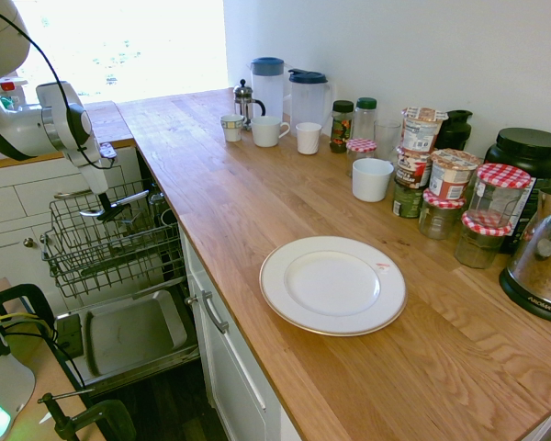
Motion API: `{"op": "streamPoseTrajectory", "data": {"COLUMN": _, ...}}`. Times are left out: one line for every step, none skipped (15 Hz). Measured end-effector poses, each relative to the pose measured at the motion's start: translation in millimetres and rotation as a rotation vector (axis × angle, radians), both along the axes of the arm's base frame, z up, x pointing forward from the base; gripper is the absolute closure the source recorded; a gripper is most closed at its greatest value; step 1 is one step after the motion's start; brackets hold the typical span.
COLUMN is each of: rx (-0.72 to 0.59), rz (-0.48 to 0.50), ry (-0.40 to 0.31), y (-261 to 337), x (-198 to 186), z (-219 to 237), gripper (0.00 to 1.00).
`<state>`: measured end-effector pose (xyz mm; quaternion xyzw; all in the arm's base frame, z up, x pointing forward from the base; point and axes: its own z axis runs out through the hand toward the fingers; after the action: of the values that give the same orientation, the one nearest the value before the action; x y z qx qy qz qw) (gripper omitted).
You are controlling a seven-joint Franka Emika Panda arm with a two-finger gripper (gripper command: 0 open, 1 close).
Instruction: Put the spoon in the dishwasher
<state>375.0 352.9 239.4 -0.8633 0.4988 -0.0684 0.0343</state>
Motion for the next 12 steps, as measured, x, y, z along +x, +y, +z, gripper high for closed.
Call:
{"op": "streamPoseTrajectory", "data": {"rx": 0.004, "rz": -0.001, "ry": 0.009, "y": 0.3, "x": -1.0, "z": -9.2, "gripper": 1.0}}
{"op": "streamPoseTrajectory", "data": {"rx": 0.004, "rz": -0.003, "ry": 0.02, "y": -0.7, "x": -1.4, "z": -19.7, "gripper": 1.0}}
{"op": "streamPoseTrajectory", "data": {"rx": 0.004, "rz": -0.006, "ry": 0.032, "y": -2.9, "x": -1.2, "z": -32.2, "gripper": 1.0}}
{"op": "streamPoseTrajectory", "data": {"rx": 0.001, "rz": -0.015, "ry": 0.042, "y": -5.8, "x": -0.4, "z": -44.8, "gripper": 1.0}}
{"op": "streamPoseTrajectory", "data": {"rx": -0.007, "rz": -0.029, "ry": 0.049, "y": -7.6, "x": 5.8, "z": -64.8, "gripper": 1.0}}
{"op": "streamPoseTrajectory", "data": {"rx": -0.01, "rz": -0.028, "ry": 0.045, "y": -7.0, "x": 6.2, "z": -65.0, "gripper": 1.0}}
{"op": "streamPoseTrajectory", "data": {"rx": -0.013, "rz": -0.028, "ry": 0.04, "y": -5.6, "x": 6.4, "z": -64.8, "gripper": 1.0}}
{"op": "streamPoseTrajectory", "data": {"rx": -0.017, "rz": -0.027, "ry": 0.035, "y": -2.6, "x": 5.2, "z": -64.5, "gripper": 1.0}}
{"op": "streamPoseTrajectory", "data": {"rx": -0.02, "rz": -0.026, "ry": 0.031, "y": 1.5, "x": 3.3, "z": -64.7, "gripper": 1.0}}
{"op": "streamPoseTrajectory", "data": {"rx": -0.024, "rz": -0.023, "ry": 0.03, "y": 5.7, "x": 0.4, "z": -66.7, "gripper": 1.0}}
{"op": "streamPoseTrajectory", "data": {"rx": -0.029, "rz": -0.024, "ry": 0.033, "y": 10.2, "x": -2.5, "z": -70.4, "gripper": 1.0}}
{"op": "streamPoseTrajectory", "data": {"rx": -0.035, "rz": -0.026, "ry": 0.037, "y": 14.5, "x": -4.9, "z": -76.0, "gripper": 1.0}}
